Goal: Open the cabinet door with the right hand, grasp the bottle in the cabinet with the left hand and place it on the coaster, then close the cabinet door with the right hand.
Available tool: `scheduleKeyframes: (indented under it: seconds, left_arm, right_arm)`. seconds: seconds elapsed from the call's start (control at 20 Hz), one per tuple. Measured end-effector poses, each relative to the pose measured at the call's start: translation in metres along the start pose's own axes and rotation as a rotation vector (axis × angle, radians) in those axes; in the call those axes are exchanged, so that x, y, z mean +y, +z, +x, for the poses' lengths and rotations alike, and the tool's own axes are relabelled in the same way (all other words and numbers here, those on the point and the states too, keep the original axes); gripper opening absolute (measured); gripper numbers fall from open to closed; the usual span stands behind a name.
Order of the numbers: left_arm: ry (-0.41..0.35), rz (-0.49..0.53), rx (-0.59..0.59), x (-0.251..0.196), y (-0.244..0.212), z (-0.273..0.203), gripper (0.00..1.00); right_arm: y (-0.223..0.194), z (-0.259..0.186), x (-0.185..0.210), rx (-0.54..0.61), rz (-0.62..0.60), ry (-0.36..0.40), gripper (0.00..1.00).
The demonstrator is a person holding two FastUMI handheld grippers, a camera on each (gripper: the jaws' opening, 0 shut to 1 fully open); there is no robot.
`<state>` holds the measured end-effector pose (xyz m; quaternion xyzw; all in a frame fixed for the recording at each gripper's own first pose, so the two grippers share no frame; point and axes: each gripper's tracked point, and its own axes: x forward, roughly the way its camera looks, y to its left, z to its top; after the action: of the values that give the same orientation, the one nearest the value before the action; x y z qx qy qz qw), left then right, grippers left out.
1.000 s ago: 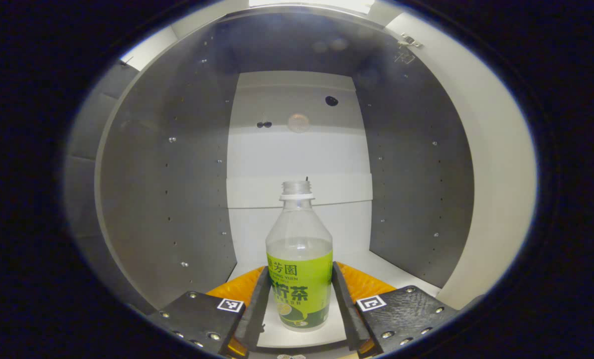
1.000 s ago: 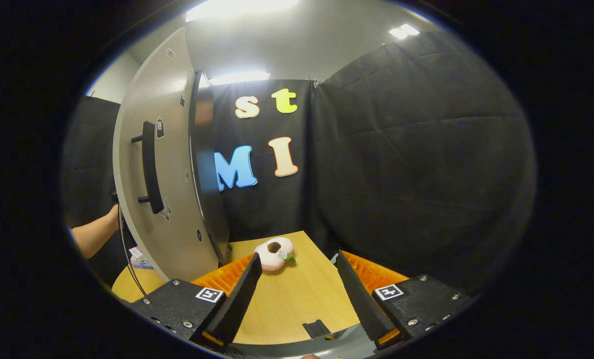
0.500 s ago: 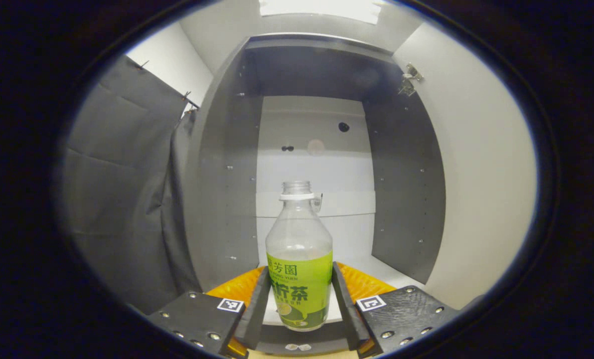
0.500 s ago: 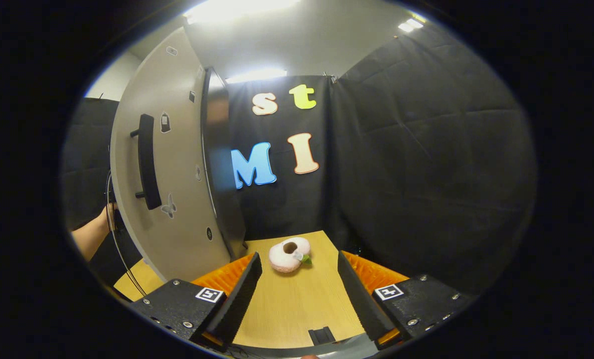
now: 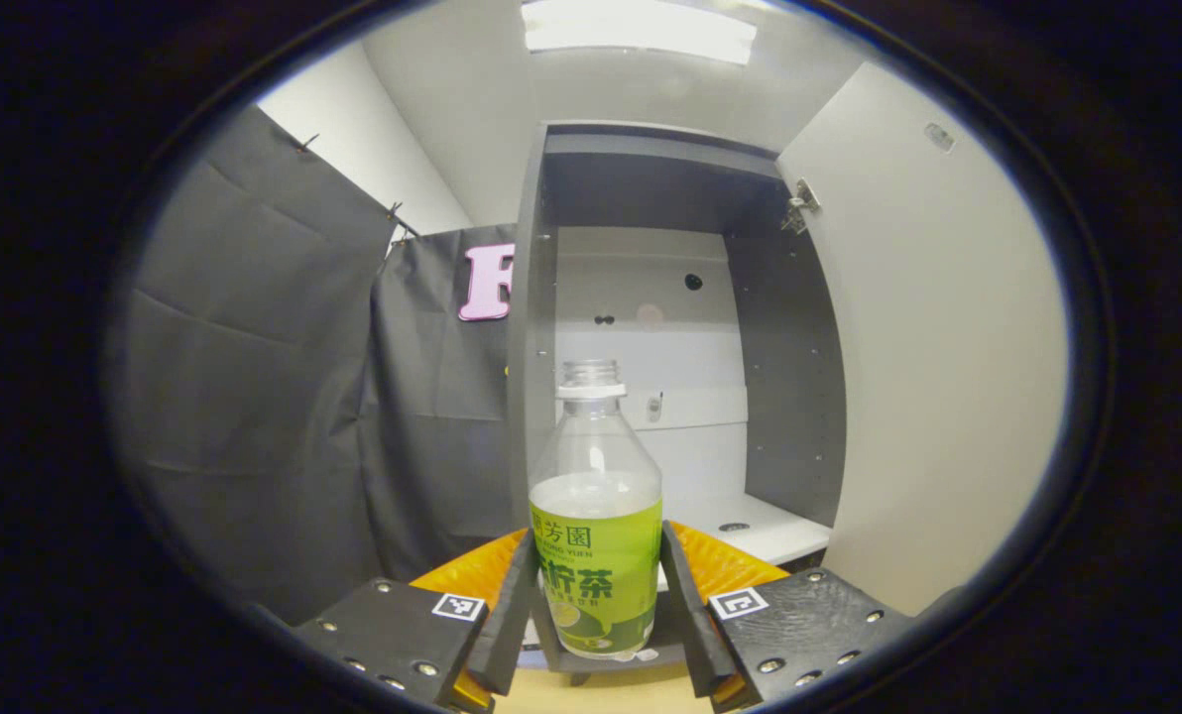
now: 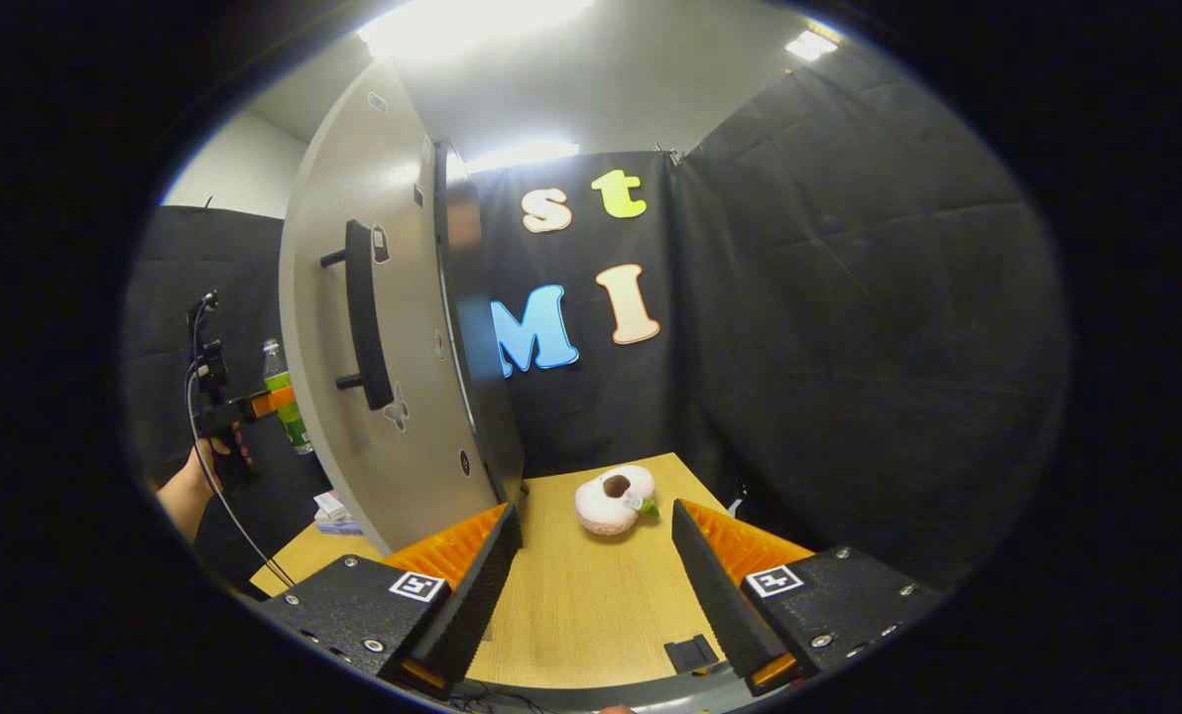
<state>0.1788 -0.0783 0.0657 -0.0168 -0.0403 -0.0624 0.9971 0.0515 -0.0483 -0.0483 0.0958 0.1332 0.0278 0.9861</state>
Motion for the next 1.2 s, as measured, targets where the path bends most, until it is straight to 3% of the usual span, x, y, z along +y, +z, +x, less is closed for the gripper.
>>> scheduleKeyframes:
  seconds: [0.1, 0.3, 0.35, 0.95, 1.05, 1.2]
  left_arm:
    - [-0.009, 0.008, -0.002, 0.006, -0.008, -0.022, 0.65]
    - [-0.019, -0.008, 0.009, 0.014, -0.027, -0.056, 0.72]
    - [-0.022, -0.010, 0.009, 0.015, -0.030, -0.068, 0.66]
    - [-0.041, -0.008, 0.103, 0.000, -0.125, -0.148, 0.67]
    - [-0.040, -0.014, 0.116, 0.000, -0.139, -0.157, 0.72]
    - [-0.008, -0.031, 0.128, 0.006, -0.161, -0.169, 0.67]
  right_arm:
    - [-0.001, -0.009, 0.005, -0.004, -0.004, -0.005, 0.91]
    - [-0.003, -0.020, 0.010, -0.008, 0.010, -0.014, 0.94]
    - [-0.003, -0.023, 0.010, -0.010, 0.015, -0.019, 0.94]
    - [-0.009, -0.056, 0.010, 0.002, 0.055, -0.059, 0.95]
    - [-0.007, -0.060, 0.009, 0.004, 0.055, -0.069, 0.91]
    - [-0.001, -0.069, 0.008, -0.005, 0.040, -0.083, 0.95]
